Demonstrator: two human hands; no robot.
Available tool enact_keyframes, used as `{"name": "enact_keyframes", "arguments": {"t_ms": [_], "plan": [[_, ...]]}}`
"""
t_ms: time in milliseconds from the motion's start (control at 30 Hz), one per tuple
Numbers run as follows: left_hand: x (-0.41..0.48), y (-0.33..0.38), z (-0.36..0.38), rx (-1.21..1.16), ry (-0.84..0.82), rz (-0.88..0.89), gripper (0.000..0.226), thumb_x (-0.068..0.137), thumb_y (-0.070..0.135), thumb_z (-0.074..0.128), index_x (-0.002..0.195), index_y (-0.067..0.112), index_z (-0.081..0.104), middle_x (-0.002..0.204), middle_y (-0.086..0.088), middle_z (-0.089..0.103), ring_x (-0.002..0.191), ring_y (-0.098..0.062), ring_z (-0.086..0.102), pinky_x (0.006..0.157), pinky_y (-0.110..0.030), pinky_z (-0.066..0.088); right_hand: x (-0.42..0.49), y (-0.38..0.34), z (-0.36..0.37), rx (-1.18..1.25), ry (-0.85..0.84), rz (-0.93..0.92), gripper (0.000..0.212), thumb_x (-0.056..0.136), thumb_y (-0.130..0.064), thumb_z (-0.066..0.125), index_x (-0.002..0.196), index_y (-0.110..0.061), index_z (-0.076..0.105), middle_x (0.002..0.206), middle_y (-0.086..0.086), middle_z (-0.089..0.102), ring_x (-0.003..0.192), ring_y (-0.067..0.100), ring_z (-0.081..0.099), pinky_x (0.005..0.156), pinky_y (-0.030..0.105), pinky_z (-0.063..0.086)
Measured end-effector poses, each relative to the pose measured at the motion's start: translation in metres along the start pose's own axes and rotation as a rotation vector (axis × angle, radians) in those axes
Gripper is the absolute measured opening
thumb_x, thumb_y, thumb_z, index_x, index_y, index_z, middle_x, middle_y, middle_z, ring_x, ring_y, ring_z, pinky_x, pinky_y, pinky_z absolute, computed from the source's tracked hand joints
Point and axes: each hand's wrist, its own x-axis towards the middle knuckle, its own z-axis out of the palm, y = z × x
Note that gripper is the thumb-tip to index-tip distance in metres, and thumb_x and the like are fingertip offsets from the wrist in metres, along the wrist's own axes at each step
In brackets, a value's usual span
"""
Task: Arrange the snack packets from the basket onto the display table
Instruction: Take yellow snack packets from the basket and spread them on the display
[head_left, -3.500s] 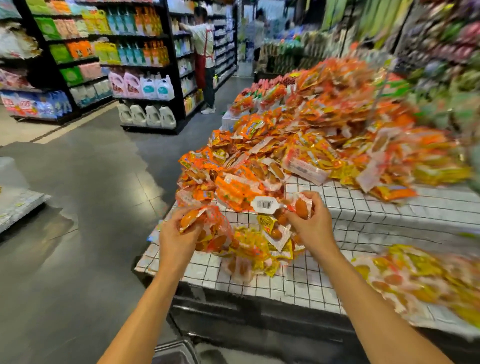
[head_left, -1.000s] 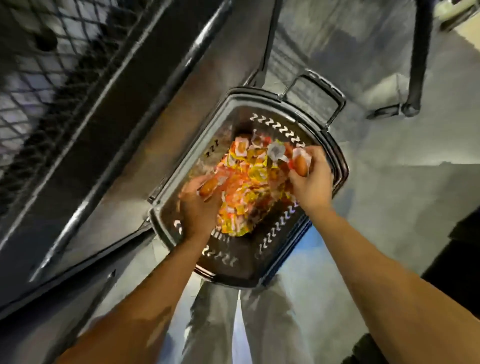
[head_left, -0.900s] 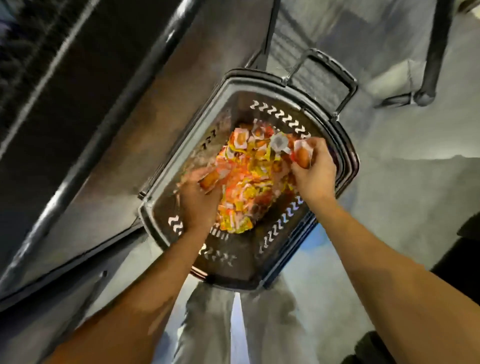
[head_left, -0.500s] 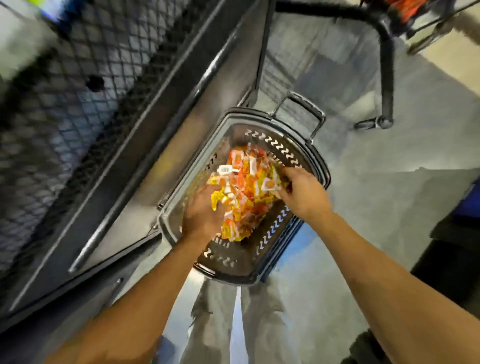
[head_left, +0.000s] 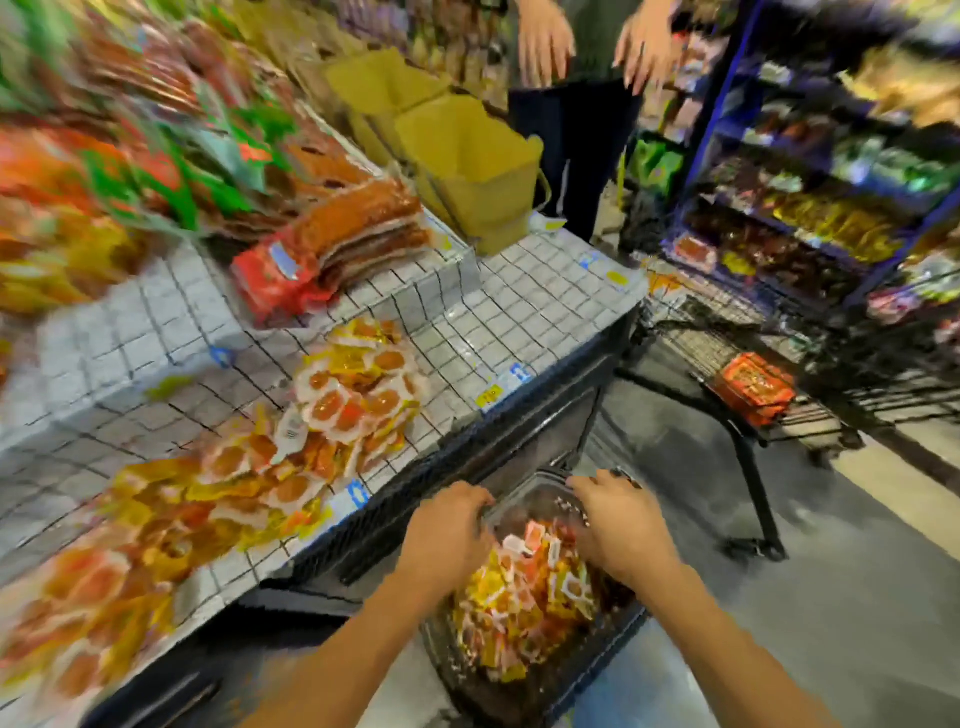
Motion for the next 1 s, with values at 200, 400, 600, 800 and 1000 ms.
{"name": "enact_keyframes", "arguments": {"t_ms": [200, 400, 600, 800, 1000], "plan": [[-0.06, -0.025, -0.03, -0.114, 0.197, -0.239, 0.026, 0.095, 0.032, 0.049, 0.121, 0.031, 0.055, 0.118, 0.007, 0.059, 0.098, -0.014, 0.057, 0.08, -0.032, 0.051, 0.01, -0.041, -0.058, -0.039, 0.103, -0.297, 0.046, 0.097, -0.038, 0.048, 0.142, -0.027, 0.043, 0.133, -0.001, 0.051, 0.121, 0.024, 0.054, 0.094, 0.038, 0.048], [-0.126, -0.055, -0.052, -0.173, 0.402, -0.487, 0.028, 0.094, 0.031, 0.053, 0.122, 0.03, 0.059, 0.115, 0.006, 0.064, 0.1, -0.015, 0.062, 0.078, -0.03, 0.049, 0.021, -0.103, -0.074, -0.058, 0.108, -0.525, 0.046, 0.1, -0.041, 0.045, 0.144, -0.028, 0.041, 0.138, -0.002, 0.05, 0.122, 0.02, 0.052, 0.094, 0.036, 0.051], [-0.205, -0.097, -0.062, -0.183, 0.529, -0.677, 0.02, 0.092, 0.03, 0.053, 0.11, 0.029, 0.063, 0.104, 0.006, 0.067, 0.097, -0.018, 0.063, 0.077, -0.035, 0.051, 0.013, -0.19, -0.067, -0.049, 0.074, -0.726, 0.048, 0.098, -0.039, 0.049, 0.145, -0.031, 0.041, 0.139, -0.004, 0.052, 0.124, 0.02, 0.051, 0.092, 0.035, 0.05], [-0.262, -0.155, -0.066, -0.235, 0.631, -0.819, 0.029, 0.084, 0.035, 0.051, 0.111, 0.035, 0.062, 0.106, 0.008, 0.068, 0.098, -0.019, 0.065, 0.076, -0.034, 0.053, -0.002, -0.282, -0.045, -0.057, 0.038, -0.887, 0.049, 0.097, -0.039, 0.051, 0.144, -0.026, 0.044, 0.137, -0.002, 0.054, 0.124, 0.021, 0.052, 0.094, 0.038, 0.051], [-0.313, -0.236, -0.078, -0.245, 0.667, -0.868, 0.034, 0.091, 0.032, 0.057, 0.125, 0.027, 0.061, 0.122, 0.006, 0.063, 0.107, -0.015, 0.061, 0.087, -0.033, 0.05, -0.013, -0.389, -0.019, -0.061, 0.037, -0.978, 0.042, 0.097, -0.039, 0.048, 0.137, -0.025, 0.049, 0.131, -0.003, 0.054, 0.121, 0.021, 0.054, 0.092, 0.038, 0.049]]}}
